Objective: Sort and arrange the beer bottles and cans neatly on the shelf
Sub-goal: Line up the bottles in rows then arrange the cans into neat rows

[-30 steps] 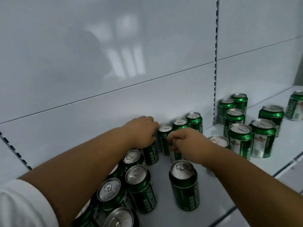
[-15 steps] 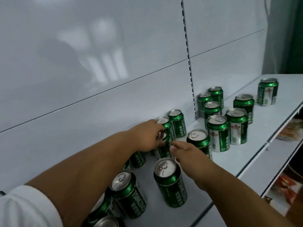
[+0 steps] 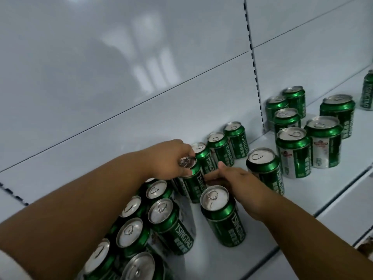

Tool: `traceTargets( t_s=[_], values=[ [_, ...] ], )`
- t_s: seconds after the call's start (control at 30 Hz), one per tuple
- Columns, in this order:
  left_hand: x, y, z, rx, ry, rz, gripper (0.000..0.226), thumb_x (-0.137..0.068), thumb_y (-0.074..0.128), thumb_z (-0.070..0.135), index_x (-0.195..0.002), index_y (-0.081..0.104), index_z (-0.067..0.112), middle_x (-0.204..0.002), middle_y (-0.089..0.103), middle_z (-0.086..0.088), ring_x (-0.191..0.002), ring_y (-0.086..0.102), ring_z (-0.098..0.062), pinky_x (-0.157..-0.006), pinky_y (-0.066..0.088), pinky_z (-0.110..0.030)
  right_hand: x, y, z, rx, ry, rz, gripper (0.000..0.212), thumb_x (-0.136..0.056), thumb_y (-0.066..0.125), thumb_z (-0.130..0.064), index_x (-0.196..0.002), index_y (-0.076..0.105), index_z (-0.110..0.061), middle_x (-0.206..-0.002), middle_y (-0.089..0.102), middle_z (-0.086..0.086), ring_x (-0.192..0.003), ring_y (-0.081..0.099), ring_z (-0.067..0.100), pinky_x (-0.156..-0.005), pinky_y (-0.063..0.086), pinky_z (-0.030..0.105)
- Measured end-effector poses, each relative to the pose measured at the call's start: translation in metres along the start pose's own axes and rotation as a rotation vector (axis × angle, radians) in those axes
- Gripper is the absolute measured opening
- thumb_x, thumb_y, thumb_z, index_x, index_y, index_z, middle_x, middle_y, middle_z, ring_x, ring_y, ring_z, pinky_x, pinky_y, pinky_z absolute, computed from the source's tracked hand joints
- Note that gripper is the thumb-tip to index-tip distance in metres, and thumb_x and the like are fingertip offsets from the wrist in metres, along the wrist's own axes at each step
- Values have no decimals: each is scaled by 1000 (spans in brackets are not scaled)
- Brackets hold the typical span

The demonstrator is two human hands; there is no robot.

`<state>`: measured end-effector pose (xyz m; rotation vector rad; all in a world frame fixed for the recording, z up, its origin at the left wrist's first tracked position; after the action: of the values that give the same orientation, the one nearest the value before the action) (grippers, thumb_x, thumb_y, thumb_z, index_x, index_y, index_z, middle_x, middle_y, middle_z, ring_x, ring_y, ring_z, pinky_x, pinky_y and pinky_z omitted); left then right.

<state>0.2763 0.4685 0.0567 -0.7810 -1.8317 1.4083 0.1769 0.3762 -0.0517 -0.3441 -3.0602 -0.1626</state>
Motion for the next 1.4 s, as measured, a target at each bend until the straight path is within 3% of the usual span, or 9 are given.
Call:
traceTargets(
  t_s=[0.43, 0.6, 0.73, 0.8, 0.87, 1.1, 1.23, 1.33, 1.4],
  values=[
    [10, 18, -4, -22, -47, -95, 53, -82, 75, 41, -126, 51, 24, -110, 51, 4, -98, 53, -15, -83, 43, -29, -16, 8, 20, -51, 10, -140, 59, -96, 36, -58, -104, 75, -15, -101, 76, 1, -103, 69, 19, -105, 46, 46],
    [15, 18, 2, -81, -42, -92, 60, -83, 71, 45, -135, 45, 29, -117, 47, 3, -109, 51, -18, -89, 44, -31, -4, 0, 25, -48, -14, -37, 51, -97, 38, -59, -102, 75, -25, -102, 76, -4, -103, 69, 16, -101, 47, 45],
    [28, 1, 29, -75, 74, 42, 58, -86, 66, 44, -139, 45, 33, -128, 50, 5, -121, 45, -15, -102, 41, -33, 21, -10, 24, -70, -131, 129, 39, -102, 38, -45, -104, 73, -26, -101, 75, -7, -100, 68, 10, -90, 52, 30],
    [37, 1, 55, 37, 168, 13, 51, -89, 63, 47, -136, 51, 32, -127, 52, 11, -118, 47, -8, -101, 41, -29, 36, -11, 24, -82, -190, 174, 35, -104, 39, -34, -105, 72, -20, -97, 74, -4, -92, 69, 7, -74, 52, 15],
    [44, 8, 78, 50, 244, -34, 46, -89, 59, 51, -132, 53, 33, -123, 53, 15, -114, 49, -5, -100, 43, -30, 49, -7, 27, -77, -218, 183, 34, -103, 40, -33, -102, 71, -16, -93, 73, -1, -87, 68, 6, -66, 51, 12],
    [56, 9, 87, 108, 330, 20, 45, -90, 60, 51, -129, 57, 29, -116, 54, 12, -100, 52, -4, -88, 43, -26, 64, -2, 31, 13, -221, 314, 36, -99, 46, -46, -93, 69, -19, -93, 71, 6, -92, 68, 22, -86, 55, 44],
    [61, 9, 91, 50, 357, 67, 50, -85, 69, 45, -129, 57, 24, -116, 55, 8, -100, 53, -8, -88, 44, -27, 73, -3, 30, 121, -255, 357, 33, -101, 44, -42, -92, 66, -19, -89, 68, 2, -89, 64, 19, -84, 52, 38],
    [60, 8, 89, 54, 366, 27, 53, -85, 73, 34, -134, 54, 26, -116, 49, 11, -102, 47, -4, -86, 34, -19, 78, 3, 34, 78, -237, 208, 23, -101, 48, -33, -114, 65, -26, -104, 70, -5, -101, 64, 11, -89, 53, 29],
    [60, 8, 86, 75, 373, -8, 58, -84, 76, 26, -137, 51, 30, -120, 46, 13, -105, 43, -2, -90, 33, -17, 75, 11, 37, 108, -215, 68, 34, -94, 63, -26, -128, 57, -31, -115, 68, -10, -108, 63, 6, -93, 53, 29]
  ],
)
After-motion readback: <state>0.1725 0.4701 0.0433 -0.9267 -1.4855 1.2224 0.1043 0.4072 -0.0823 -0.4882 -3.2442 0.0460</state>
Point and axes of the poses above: each hand's wrist, its own x-axis away from the middle knuckle, its own y-axis out of the palm, z = x × y, the point moved 8 cm from there along -x, towards the middle knuckle
